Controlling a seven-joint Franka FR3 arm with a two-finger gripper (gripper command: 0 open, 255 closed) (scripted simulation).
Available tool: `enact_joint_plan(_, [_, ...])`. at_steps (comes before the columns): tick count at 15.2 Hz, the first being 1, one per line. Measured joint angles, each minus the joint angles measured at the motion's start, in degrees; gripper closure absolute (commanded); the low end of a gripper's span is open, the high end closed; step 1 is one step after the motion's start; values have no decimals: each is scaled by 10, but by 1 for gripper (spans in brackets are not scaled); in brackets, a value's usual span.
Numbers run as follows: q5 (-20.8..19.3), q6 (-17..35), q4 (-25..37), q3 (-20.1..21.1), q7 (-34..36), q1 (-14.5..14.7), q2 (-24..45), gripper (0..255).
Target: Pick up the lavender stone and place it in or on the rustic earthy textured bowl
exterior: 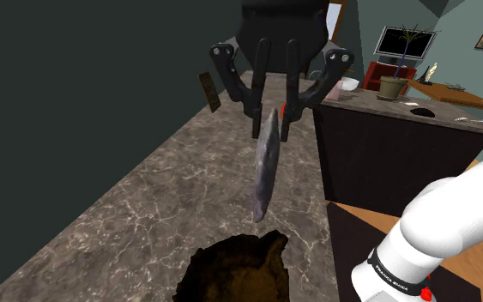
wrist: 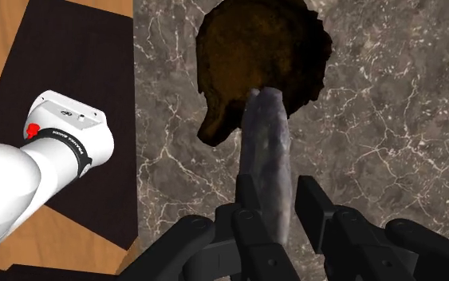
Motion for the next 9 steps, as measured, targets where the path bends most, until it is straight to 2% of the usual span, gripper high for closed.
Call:
enact_joint_plan(4, [16, -5, 13, 34, 48, 8, -4, 255])
enact_joint_plan(9, [31, 28, -41, 26, 39, 20, -30, 255])
